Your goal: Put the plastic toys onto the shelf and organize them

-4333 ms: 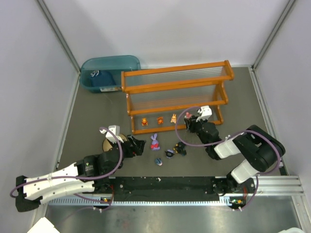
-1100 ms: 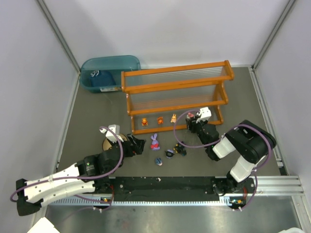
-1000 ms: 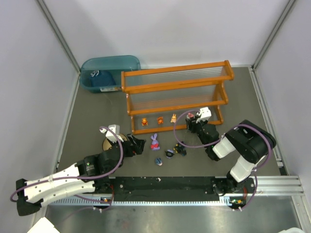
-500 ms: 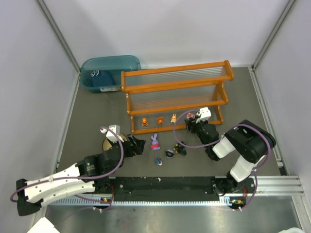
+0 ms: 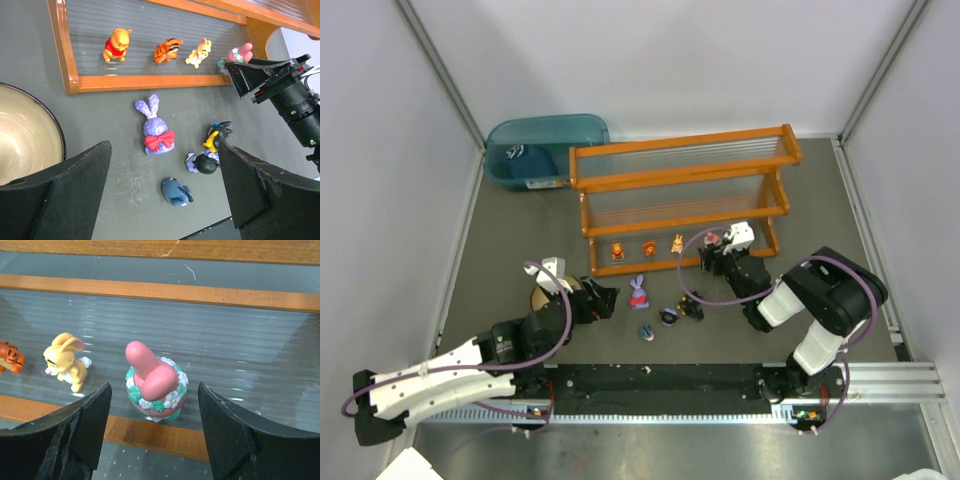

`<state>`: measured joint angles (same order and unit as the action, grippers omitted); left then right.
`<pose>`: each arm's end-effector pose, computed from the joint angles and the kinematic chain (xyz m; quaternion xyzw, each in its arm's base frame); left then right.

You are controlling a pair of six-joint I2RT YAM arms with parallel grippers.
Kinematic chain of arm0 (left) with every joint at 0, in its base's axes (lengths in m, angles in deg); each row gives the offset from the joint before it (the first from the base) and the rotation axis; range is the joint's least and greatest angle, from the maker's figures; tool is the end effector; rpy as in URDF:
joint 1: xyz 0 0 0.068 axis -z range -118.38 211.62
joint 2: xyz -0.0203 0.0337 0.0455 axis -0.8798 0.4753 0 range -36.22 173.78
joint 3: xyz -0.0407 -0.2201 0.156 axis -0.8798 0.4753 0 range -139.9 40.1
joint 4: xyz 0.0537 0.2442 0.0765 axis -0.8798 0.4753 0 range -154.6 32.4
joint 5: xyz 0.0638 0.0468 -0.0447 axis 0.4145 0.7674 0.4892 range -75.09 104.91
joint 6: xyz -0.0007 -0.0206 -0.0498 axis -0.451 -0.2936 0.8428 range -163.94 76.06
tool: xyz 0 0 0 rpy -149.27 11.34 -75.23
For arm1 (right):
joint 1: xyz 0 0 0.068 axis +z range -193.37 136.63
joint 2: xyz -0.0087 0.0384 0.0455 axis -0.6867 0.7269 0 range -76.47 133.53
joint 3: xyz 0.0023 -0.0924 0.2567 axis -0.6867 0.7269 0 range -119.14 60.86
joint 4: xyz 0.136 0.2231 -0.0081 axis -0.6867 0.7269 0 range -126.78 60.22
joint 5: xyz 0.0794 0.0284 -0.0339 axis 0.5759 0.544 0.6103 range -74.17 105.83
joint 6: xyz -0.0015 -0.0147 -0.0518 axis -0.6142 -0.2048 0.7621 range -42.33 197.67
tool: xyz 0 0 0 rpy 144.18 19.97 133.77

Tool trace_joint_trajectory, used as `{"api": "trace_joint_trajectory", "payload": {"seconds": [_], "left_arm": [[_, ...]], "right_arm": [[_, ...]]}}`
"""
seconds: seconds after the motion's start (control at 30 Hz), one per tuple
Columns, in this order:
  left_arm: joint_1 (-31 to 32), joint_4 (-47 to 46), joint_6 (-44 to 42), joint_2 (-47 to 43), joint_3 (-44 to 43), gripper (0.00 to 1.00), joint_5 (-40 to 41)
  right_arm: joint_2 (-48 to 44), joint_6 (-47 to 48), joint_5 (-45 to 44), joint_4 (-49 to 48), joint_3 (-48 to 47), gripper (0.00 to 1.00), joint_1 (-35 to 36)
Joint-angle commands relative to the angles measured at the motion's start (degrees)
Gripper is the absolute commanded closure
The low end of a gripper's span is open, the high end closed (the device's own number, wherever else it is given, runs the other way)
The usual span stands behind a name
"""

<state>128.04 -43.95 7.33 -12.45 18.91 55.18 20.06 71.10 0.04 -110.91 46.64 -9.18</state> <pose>0.0686 -0.0997 0.2290 -0.0845 0.8021 -0.2934 0.5133 0.2117 0.1322 0.1257 -0.0913 0.7484 0.1285 0.6442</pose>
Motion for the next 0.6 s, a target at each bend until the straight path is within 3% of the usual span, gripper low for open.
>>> {"api": "trace_joint_trajectory", "payload": {"seconds": [0.0,0.57], "left_arm": [[-0.32,-0.78,-0.38,-1.35,0.27,0.07,-0.11],[-0.32,-0.17,-0.55,-3.03,0.36,0.07,-0.19]], "right_arm": [[-1.43,-0.2,1.2,-4.36,0.51,0.3,-0.62],[-5.38,-1.43,1.82,-1.46,3.4,0.25,-0.71]]}}
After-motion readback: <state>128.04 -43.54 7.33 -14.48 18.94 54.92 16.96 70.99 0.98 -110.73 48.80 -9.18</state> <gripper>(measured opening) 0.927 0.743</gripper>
